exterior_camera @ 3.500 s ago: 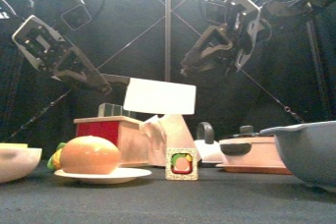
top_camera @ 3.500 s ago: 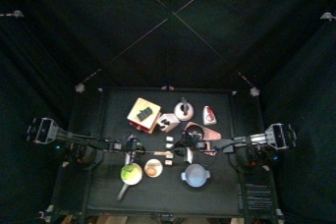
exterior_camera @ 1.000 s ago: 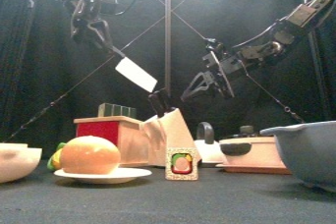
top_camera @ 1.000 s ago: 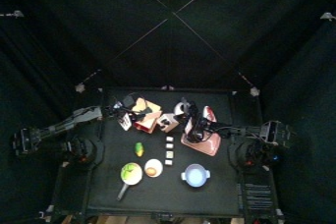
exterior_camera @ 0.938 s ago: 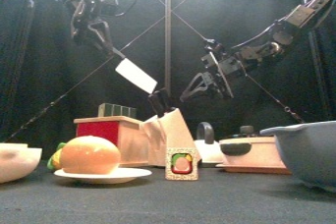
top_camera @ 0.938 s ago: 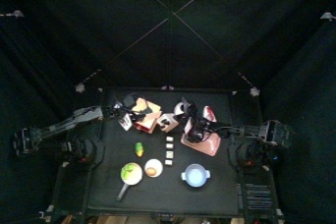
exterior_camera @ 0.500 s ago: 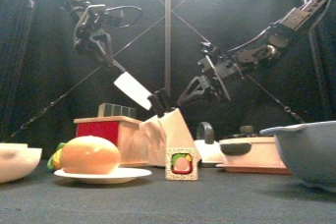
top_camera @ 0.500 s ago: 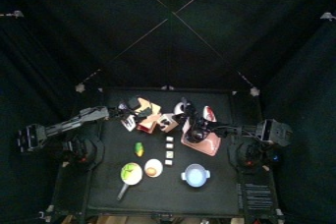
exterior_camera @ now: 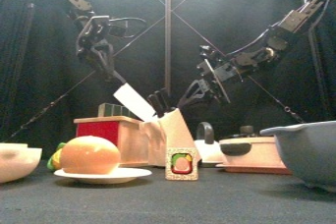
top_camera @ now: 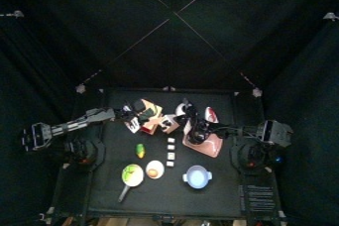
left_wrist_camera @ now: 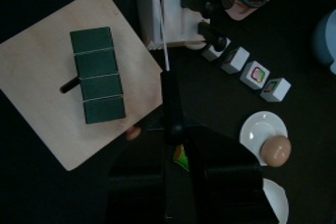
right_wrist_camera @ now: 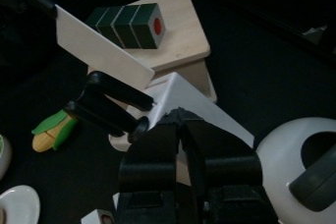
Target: Place cleaver back in holder
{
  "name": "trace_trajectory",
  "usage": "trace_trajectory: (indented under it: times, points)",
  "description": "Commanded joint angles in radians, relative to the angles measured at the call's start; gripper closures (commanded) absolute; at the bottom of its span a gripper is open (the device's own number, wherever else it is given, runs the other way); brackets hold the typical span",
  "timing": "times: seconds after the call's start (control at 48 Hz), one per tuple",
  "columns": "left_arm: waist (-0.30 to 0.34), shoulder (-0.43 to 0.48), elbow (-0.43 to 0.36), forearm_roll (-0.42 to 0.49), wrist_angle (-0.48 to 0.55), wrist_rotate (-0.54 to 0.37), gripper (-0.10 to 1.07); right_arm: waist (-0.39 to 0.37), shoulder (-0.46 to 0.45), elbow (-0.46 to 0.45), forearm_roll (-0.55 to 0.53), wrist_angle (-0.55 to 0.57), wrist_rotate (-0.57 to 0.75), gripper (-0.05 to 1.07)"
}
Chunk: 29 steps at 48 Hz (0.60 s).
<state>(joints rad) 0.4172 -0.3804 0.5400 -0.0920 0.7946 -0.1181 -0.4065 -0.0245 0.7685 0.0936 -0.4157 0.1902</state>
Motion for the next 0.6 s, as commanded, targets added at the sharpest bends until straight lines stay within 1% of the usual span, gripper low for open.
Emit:
trace_trajectory:
  times: [0.0, 0.188, 0.375, 0.583]
  points:
    - [0.005, -0.002, -0.028, 0.003, -0.011, 0.002, 0.56, -0.006, -0.014, -0.026, 0.0, -0.005, -0.003, 0.72]
    - [0.003, 0.011, -0.048, 0.002, -0.012, 0.002, 0.56, -0.006, -0.005, -0.031, 0.005, -0.005, -0.002, 0.72]
    - [0.0, 0.055, -0.075, 0.002, -0.006, 0.005, 0.56, -0.006, 0.005, -0.037, 0.005, 0.0, 0.0, 0.72]
    - [0.0, 0.083, -0.106, 0.003, 0.005, 0.011, 0.56, 0.002, 0.026, -0.055, 0.0, 0.051, -0.002, 0.72]
